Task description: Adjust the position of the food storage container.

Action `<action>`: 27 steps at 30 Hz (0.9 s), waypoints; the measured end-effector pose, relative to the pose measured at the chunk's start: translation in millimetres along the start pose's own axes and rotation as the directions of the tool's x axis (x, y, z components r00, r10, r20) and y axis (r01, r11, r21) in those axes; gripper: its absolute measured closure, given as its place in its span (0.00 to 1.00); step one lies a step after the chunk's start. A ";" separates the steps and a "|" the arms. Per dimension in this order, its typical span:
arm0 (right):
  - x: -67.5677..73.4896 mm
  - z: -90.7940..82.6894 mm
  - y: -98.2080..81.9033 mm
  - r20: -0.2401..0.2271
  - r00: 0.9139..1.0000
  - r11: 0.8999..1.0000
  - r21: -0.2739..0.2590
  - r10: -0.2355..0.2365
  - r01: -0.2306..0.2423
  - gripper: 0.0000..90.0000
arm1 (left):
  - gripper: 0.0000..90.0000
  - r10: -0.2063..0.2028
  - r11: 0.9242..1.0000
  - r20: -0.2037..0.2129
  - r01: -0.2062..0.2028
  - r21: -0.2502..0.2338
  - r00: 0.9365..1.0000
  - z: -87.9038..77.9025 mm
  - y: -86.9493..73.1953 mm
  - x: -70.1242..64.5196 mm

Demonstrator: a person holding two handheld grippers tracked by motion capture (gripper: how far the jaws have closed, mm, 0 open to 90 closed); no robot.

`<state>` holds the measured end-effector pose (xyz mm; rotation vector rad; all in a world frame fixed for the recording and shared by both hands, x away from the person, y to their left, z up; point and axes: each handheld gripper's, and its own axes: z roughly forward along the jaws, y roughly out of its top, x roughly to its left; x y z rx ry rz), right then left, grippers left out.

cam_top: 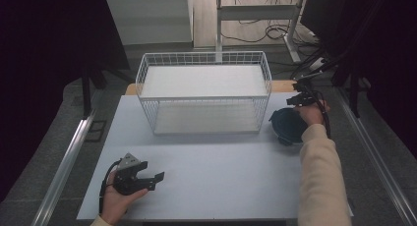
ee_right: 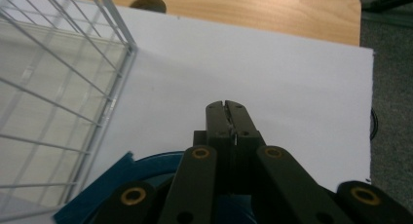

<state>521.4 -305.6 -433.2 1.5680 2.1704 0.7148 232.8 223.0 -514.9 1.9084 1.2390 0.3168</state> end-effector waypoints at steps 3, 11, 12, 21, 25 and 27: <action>-0.2 6.8 -0.7 0.008 1.000 1.000 0.018 -0.003 0.003 0.99 | 0.22 0.001 1.000 0.000 -0.001 -0.002 1.000 0.3 -0.4 0.3; -0.7 16.3 -2.4 0.025 1.000 0.999 0.048 0.011 -0.012 1.00 | 0.22 -0.002 1.000 -0.003 0.002 -0.004 1.000 -0.3 -0.7 0.8; -1.9 15.8 -3.0 0.010 1.000 0.998 0.055 0.026 -0.026 1.00 | 0.22 -0.001 1.000 -0.002 0.001 -0.002 1.000 0.0 -1.0 0.5; 2.0 9.6 -7.6 0.009 0.999 0.995 0.096 0.033 -0.034 1.00 | 0.22 0.003 1.000 -0.004 -0.003 0.000 1.000 -0.5 -1.3 -0.2; 6.1 0.9 -22.0 -0.001 0.998 0.996 0.075 0.055 -0.055 1.00 | 0.22 -0.001 1.000 0.000 0.001 0.006 1.000 -0.5 -1.6 -0.2; 8.1 -3.9 -28.4 -0.011 0.999 0.996 0.076 0.044 -0.043 1.00 | 0.22 -0.001 1.000 0.000 0.001 0.006 1.000 -0.7 -1.8 -0.3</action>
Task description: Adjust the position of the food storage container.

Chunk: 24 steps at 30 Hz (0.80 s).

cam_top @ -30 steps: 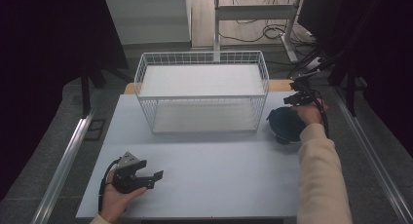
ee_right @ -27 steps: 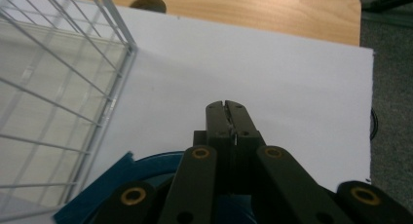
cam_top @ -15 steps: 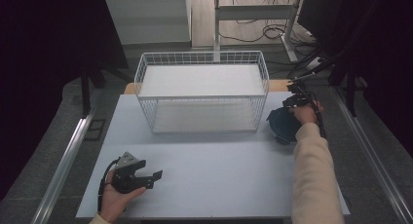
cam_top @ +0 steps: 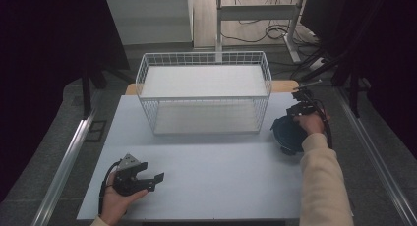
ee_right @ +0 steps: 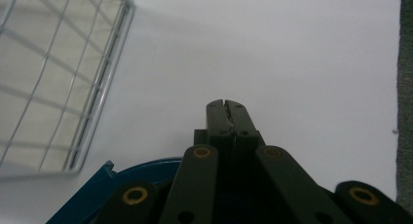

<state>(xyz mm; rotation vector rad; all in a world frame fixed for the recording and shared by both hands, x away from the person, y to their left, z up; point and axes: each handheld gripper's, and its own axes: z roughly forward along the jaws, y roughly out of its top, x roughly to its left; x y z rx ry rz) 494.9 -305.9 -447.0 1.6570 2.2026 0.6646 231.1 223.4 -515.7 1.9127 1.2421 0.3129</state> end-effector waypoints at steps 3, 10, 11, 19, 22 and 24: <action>4.3 -6.1 -10.1 0.003 1.000 1.000 0.000 -0.019 0.019 1.00 | 0.22 0.000 1.000 0.000 0.000 -0.008 1.000 -1.4 0.5 -1.2; 14.0 -15.9 -26.5 0.002 0.999 0.999 0.002 -0.042 0.042 1.00 | 0.22 0.006 1.000 0.006 -0.006 -0.008 1.000 -1.9 1.1 -1.8; 15.7 -16.8 -27.3 0.006 0.999 0.999 0.007 -0.049 0.049 1.00 | 0.22 0.005 1.000 0.007 -0.005 -0.009 1.000 -2.2 1.0 -1.5; 0.7 -44.4 -33.9 0.066 0.996 0.995 -0.081 -0.054 0.060 0.99 | 0.22 0.005 1.000 0.003 -0.005 -0.016 1.000 -4.4 0.9 3.0; -13.6 -53.1 -39.4 0.093 0.995 0.997 -0.066 -0.037 0.043 0.99 | 0.22 0.007 1.000 0.003 -0.007 -0.016 1.000 -4.0 1.1 3.1; -27.6 -59.7 -47.8 0.105 0.994 0.999 -0.043 -0.021 0.025 0.99 | 0.22 0.011 1.000 0.006 -0.011 -0.015 1.000 -3.5 1.4 2.5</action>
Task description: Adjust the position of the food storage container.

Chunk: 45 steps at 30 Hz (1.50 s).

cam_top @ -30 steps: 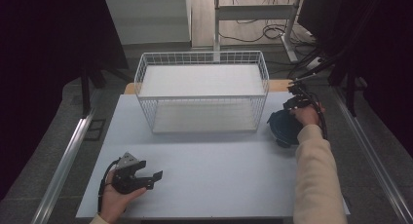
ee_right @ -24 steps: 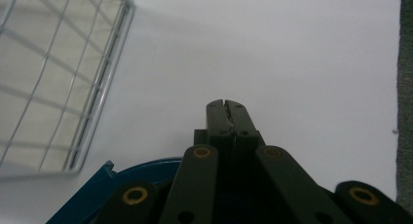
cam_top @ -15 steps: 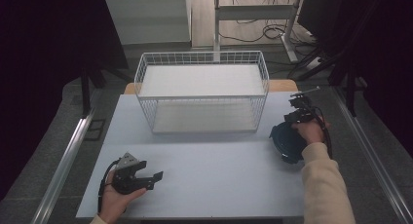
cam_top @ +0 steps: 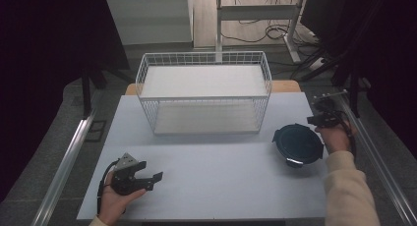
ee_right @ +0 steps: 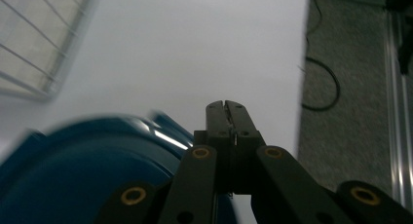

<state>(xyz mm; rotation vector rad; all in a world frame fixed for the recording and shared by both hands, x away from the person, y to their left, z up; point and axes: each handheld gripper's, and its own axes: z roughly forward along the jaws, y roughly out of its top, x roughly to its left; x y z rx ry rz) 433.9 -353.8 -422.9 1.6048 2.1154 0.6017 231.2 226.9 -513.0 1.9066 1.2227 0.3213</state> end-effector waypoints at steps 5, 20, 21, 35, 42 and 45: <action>-25.4 2.6 -27.6 -0.004 1.000 0.998 0.069 0.005 -0.004 0.99 | 0.22 -0.002 1.000 -0.003 0.002 0.006 1.000 1.4 -0.2 -2.3; -19.2 18.5 -42.9 -0.054 0.994 0.986 0.134 -0.093 0.100 1.00 | 0.22 -0.006 1.000 -0.009 0.006 0.010 1.000 3.5 -0.7 -3.8; -15.3 18.5 -43.9 -0.060 0.994 0.987 0.128 -0.095 0.102 1.00 | 0.22 -0.007 1.000 -0.010 0.007 0.011 1.000 3.7 -0.8 -3.7; 30.9 14.4 -46.1 -0.111 0.974 0.973 0.102 -0.198 0.209 1.00 | 0.22 -0.008 1.000 -0.013 0.008 0.013 1.000 3.9 -1.0 -4.6; 59.3 13.8 -49.5 -0.145 0.956 0.958 0.097 -0.256 0.271 1.00 | 0.22 -0.006 1.000 -0.014 0.006 0.012 1.000 3.9 -1.0 -5.5; 72.5 11.6 -52.7 -0.152 0.952 0.956 0.084 -0.266 0.280 1.00 | 0.22 -0.008 1.000 -0.012 0.008 0.015 1.000 4.8 -1.2 -4.7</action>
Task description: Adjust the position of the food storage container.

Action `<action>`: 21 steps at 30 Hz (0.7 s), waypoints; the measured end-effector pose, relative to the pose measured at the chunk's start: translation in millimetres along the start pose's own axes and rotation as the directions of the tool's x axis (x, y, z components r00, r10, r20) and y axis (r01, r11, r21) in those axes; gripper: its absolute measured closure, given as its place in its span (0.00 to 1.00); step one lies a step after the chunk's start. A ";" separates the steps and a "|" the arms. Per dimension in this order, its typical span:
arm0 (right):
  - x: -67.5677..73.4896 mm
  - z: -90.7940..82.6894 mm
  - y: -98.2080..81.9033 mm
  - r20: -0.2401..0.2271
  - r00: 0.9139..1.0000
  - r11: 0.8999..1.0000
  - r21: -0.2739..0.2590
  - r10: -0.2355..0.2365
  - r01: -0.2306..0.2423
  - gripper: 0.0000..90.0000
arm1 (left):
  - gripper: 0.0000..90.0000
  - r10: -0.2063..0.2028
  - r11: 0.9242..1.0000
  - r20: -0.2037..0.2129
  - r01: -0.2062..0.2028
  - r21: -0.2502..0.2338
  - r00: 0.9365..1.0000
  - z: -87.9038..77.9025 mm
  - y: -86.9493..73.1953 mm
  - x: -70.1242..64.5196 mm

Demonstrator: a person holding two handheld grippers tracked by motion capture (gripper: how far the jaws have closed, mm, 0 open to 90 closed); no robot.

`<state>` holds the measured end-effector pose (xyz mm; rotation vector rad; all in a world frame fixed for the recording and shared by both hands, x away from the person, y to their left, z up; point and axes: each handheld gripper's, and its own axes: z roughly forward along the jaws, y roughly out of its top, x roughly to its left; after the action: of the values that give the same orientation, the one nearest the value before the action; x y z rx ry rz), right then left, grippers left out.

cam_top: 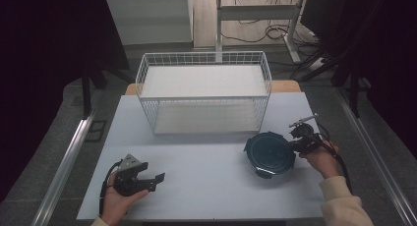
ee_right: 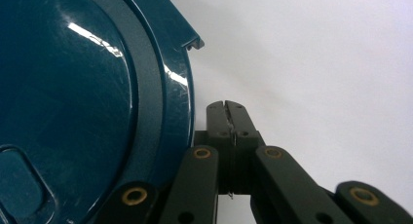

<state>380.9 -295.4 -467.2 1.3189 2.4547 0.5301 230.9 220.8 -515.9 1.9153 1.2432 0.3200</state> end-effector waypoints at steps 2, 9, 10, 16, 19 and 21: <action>7.0 0.7 -0.1 -0.009 1.000 1.000 0.002 -0.009 0.009 1.00 | 0.22 -0.001 1.000 0.000 0.001 0.001 1.000 0.3 -0.1 0.2; 33.7 2.4 5.3 -0.022 0.999 0.999 0.018 -0.040 0.041 1.00 | 0.22 -0.008 1.000 0.000 0.008 0.000 1.000 -0.9 0.3 0.2; 37.4 2.4 6.9 -0.028 0.998 0.999 0.021 -0.050 0.050 1.00 | 0.22 -0.009 1.000 0.000 0.009 -0.001 1.000 -1.3 0.6 0.4; 60.7 6.9 17.0 -0.055 0.994 0.995 0.022 -0.097 0.099 1.00 | 0.23 -0.049 0.999 0.007 0.049 -0.015 0.999 -4.6 1.8 4.1; 68.1 9.6 20.8 -0.061 0.991 0.993 0.019 -0.116 0.117 1.00 | 0.23 -0.051 0.999 0.004 0.051 -0.011 0.999 -4.3 1.5 4.6; 77.3 13.8 26.4 -0.068 0.989 0.991 0.010 -0.130 0.131 1.00 | 0.23 -0.048 0.999 0.004 0.048 -0.005 0.999 -3.3 1.5 4.1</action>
<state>365.1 -214.5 -474.4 1.1534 2.5827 0.5328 231.9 225.6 -513.5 1.8772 1.2829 0.2945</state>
